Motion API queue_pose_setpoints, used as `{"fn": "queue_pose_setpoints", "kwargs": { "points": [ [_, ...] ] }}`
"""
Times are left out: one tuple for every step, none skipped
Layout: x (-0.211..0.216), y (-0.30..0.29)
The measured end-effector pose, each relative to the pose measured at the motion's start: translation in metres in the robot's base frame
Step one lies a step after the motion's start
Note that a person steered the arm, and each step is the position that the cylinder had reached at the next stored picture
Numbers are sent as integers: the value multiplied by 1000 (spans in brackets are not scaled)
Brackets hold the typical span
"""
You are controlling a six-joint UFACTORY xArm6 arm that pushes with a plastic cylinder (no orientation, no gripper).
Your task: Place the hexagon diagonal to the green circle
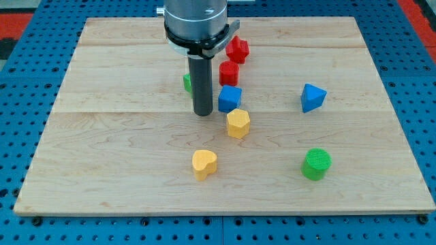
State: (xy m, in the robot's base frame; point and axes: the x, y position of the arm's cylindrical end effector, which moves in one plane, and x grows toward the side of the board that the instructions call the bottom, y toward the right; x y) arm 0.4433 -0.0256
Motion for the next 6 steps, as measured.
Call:
{"fn": "queue_pose_setpoints", "kwargs": {
  "points": [
    [0,28],
    [11,36],
    [43,52],
    [51,41],
    [60,6],
    [108,38]
  ]
}}
